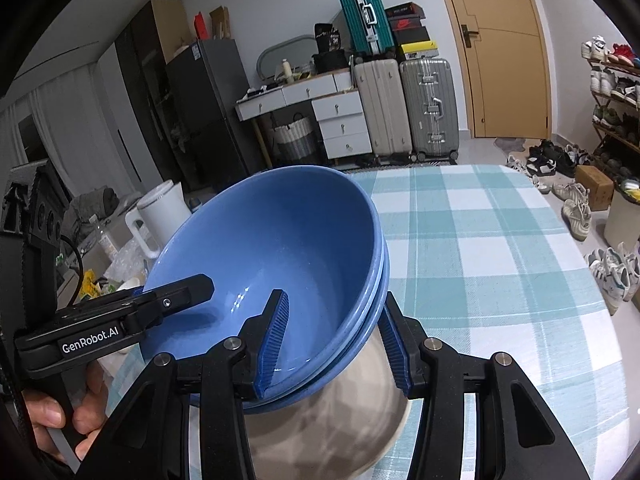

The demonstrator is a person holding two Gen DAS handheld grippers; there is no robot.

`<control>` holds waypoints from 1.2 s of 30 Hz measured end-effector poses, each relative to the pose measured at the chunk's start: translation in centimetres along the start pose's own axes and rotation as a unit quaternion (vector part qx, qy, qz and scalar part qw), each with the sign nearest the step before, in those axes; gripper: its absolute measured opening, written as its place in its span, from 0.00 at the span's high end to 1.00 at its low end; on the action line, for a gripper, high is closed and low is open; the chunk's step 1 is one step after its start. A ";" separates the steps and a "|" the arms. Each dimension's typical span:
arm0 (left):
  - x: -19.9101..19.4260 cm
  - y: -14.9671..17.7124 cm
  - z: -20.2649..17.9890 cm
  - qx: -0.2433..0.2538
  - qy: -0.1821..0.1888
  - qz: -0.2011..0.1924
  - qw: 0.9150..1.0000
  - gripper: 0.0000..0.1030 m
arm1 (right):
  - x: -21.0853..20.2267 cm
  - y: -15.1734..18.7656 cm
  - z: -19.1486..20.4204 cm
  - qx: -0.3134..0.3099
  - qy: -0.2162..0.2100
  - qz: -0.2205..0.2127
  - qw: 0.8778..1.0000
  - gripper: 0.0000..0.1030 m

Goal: Organize plates and bowls
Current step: 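Carry the nested blue bowls with both tools over the stacked cream plates, then lower the nested bowls onto the cream plates and open both tools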

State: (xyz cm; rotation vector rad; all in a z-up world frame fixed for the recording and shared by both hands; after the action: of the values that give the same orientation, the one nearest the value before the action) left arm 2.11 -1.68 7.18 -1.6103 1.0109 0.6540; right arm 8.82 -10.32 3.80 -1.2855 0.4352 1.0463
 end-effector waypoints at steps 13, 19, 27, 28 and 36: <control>5.0 -0.6 1.5 0.002 -0.001 0.027 1.000 0.67 | 2.2 0.6 -0.8 0.003 0.009 0.022 1.000 0.55; 6.0 -0.8 1.4 0.007 -0.001 0.033 0.999 0.67 | 2.4 0.6 -1.2 0.007 0.014 0.023 1.000 0.55; 6.5 -1.0 1.5 0.009 0.001 0.039 0.999 0.67 | 2.5 0.8 -1.5 0.009 0.017 0.028 0.999 0.54; 6.4 -0.9 1.5 0.010 0.001 0.037 0.999 0.67 | 2.5 0.8 -1.5 0.009 0.017 0.029 0.999 0.54; 6.7 -0.8 1.4 0.021 -0.002 0.037 0.999 0.64 | 2.7 0.8 -1.6 0.009 0.009 0.036 0.999 0.46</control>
State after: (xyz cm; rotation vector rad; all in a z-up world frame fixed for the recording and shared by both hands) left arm 6.22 -2.11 1.70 -1.5411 1.0793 0.6812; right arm 9.95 -10.75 0.77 -1.2718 0.5066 1.0885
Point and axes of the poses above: each gripper's, at about its wrist camera, not at the fingertips, and x roughly the way its jaws point, z to its left, y to its underside, the point moved 3 cm from there along x, roughly the way its jaws point, and after that the axes turned 15 degrees about z, right-handed, at the moved point
